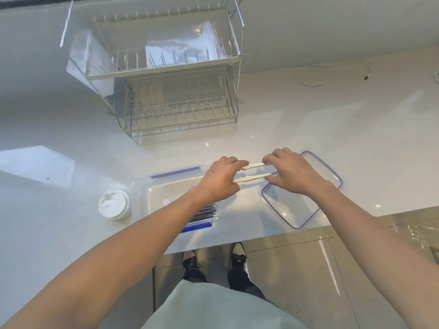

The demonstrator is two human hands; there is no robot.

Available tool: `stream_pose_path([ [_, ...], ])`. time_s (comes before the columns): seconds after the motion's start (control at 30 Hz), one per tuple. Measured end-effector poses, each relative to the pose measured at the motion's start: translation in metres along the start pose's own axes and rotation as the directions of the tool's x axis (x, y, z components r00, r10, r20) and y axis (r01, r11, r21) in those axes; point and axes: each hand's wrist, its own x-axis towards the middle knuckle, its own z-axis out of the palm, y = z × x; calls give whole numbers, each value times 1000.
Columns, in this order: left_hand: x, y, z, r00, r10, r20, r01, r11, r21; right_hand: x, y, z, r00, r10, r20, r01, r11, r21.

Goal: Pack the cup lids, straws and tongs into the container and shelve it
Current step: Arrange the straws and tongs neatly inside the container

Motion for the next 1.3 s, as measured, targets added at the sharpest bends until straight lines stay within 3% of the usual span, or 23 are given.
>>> stream_pose_path([
  [0.23, -57, -81, -48, 989, -101, -105, 100, 995, -12, 44, -100, -6, 990, -128, -53, 130, 991, 34],
  [0.5, -112, -133, -35, 966, -199, -167, 212, 975, 68, 62, -179, 30, 984, -176, 16, 176, 984, 23],
  [0.7, -121, -150, -10, 968, -211, -136, 228, 965, 127, 71, -196, 56, 984, -162, 75, 164, 986, -22],
  [0.97, -120, -157, 26, 949, -287, -131, 292, 956, 27, 80, -196, 86, 988, -93, 121, 101, 993, -64],
  [1.07, -117, -161, 27, 941, -310, -138, 312, 950, -8, 85, -195, 92, 986, -60, 155, 63, 998, -15],
  [1.3, -111, -172, 20, 965, -261, 25, 258, 962, 84, 93, -189, 99, 944, -29, 328, -14, 992, 126],
])
